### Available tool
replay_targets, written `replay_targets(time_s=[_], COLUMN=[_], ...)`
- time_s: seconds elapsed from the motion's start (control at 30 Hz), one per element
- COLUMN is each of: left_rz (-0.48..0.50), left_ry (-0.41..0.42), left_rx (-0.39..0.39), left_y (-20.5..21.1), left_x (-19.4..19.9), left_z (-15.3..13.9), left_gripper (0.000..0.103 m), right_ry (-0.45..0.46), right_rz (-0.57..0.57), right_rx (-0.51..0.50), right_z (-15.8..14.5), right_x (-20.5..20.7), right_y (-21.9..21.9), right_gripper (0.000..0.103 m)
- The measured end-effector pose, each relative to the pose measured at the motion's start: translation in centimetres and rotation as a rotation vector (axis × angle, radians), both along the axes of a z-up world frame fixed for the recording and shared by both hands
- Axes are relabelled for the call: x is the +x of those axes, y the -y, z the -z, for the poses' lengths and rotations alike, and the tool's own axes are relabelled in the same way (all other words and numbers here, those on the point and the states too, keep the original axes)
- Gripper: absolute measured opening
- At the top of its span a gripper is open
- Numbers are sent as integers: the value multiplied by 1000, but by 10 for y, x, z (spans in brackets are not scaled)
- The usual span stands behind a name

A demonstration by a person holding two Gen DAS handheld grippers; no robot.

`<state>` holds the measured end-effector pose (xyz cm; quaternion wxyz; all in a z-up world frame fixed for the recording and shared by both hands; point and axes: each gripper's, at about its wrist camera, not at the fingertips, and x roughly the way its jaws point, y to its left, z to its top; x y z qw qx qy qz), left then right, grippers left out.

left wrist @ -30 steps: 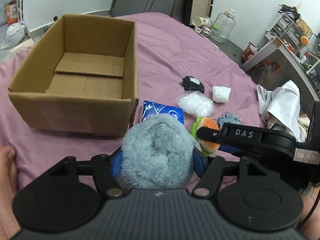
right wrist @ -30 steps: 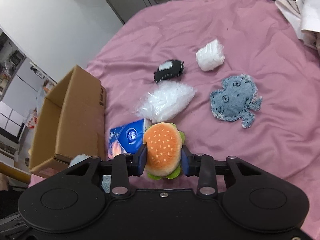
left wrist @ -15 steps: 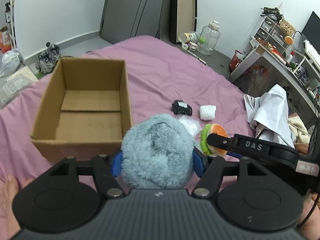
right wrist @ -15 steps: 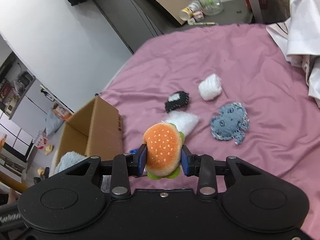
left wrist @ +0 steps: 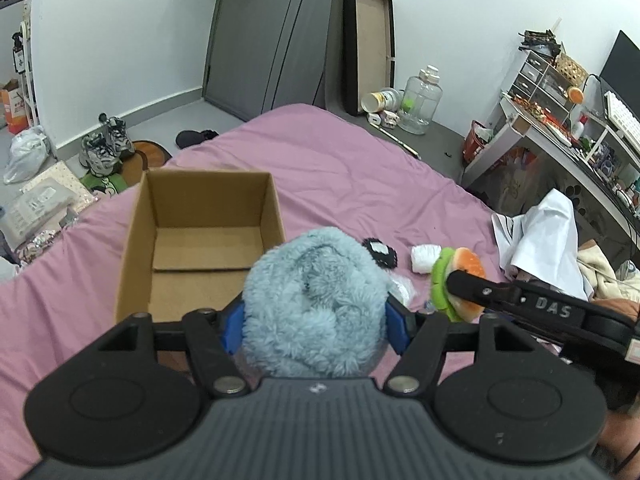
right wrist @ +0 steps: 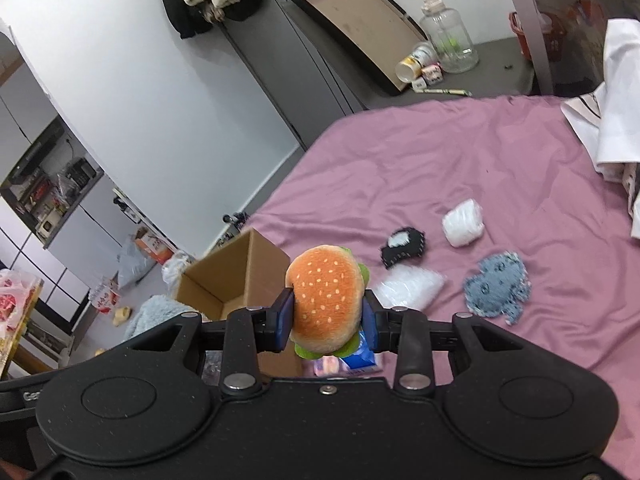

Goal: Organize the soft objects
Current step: 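Carry the grey ball in the left tool and burger in the right tool over the box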

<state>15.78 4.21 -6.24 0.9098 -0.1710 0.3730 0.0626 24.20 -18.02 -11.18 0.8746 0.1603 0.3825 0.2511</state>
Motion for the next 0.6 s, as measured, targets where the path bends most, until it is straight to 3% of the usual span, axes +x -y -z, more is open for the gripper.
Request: replay_targets(time_s=[0.27, 0.6], left_rz=[-16, -27], left_ry=[21, 22], left_rx=[5, 5], left_y=[-20, -44], left_x=[6, 15], left_z=[-7, -1], left_gripper=[66, 66], right_ry=[42, 50], right_rz=[18, 38], right_rx=[45, 65], right_z=[-13, -7], right_x=[2, 9], right_y=[-8, -21], right_gripper=[34, 35])
